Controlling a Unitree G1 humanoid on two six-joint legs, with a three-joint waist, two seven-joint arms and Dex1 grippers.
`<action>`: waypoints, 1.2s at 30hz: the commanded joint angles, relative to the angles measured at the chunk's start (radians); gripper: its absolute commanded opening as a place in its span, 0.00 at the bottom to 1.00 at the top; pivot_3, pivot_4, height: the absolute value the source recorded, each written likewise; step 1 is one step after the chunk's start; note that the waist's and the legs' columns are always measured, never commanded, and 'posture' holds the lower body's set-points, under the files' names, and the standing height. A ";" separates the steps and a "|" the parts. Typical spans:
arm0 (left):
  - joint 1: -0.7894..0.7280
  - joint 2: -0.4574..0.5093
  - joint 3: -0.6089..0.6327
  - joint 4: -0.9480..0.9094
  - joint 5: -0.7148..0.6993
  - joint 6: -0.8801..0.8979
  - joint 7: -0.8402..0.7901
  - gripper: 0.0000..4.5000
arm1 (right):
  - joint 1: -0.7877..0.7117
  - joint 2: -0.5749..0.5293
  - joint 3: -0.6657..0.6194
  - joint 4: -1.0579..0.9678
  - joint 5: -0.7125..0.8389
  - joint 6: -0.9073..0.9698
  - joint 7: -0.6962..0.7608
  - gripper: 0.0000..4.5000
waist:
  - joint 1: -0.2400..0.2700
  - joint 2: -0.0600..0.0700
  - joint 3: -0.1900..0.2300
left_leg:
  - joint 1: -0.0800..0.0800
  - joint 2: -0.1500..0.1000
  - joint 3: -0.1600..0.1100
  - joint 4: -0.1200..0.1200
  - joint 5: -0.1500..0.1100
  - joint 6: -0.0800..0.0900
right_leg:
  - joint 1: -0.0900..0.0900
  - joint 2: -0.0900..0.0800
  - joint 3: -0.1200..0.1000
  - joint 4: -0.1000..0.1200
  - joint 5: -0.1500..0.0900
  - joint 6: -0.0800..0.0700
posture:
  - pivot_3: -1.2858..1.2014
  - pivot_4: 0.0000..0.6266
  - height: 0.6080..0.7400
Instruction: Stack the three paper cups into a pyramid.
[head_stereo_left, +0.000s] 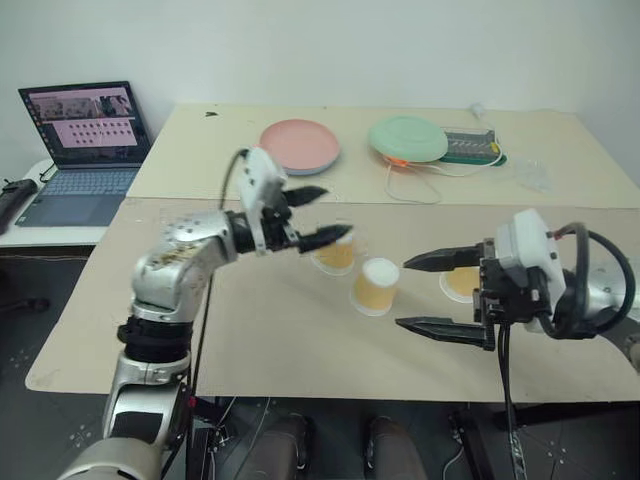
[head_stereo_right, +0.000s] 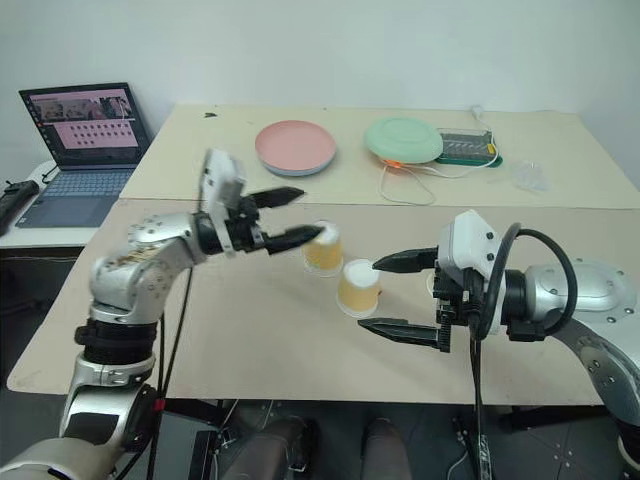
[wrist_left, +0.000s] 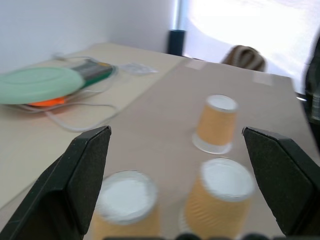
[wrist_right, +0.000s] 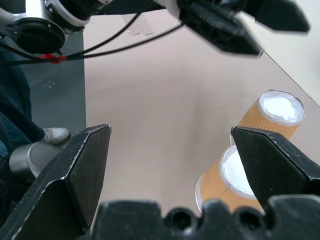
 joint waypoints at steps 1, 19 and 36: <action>0.065 0.023 0.021 0.045 0.076 -0.059 0.108 1.00 | -0.015 0.006 -0.021 -0.016 0.002 -0.028 -0.001 1.00 | -0.001 0.000 0.000 | 0.001 0.000 0.000 0.000 0.000 0.000 | 0.001 0.000 0.000 0.000 0.000 -0.001 | 0.52 0.24 0.81; 0.100 -0.075 -0.115 0.246 0.122 -0.196 0.089 1.00 | 0.005 -0.009 -0.050 -0.027 0.009 -0.011 -0.005 1.00 | 0.016 0.000 0.000 | 0.001 0.000 0.000 0.000 0.000 0.000 | 0.001 0.000 0.000 0.000 0.002 -0.003 | 0.52 0.24 0.81; -0.152 -0.216 -0.160 0.512 0.148 -0.288 -0.001 1.00 | 0.032 -0.006 -0.074 -0.054 0.014 -0.008 -0.053 1.00 | 0.013 -0.001 0.000 | 0.000 0.000 0.001 0.000 0.000 0.000 | 0.001 -0.001 -0.001 -0.001 0.002 -0.003 | 0.52 0.24 0.81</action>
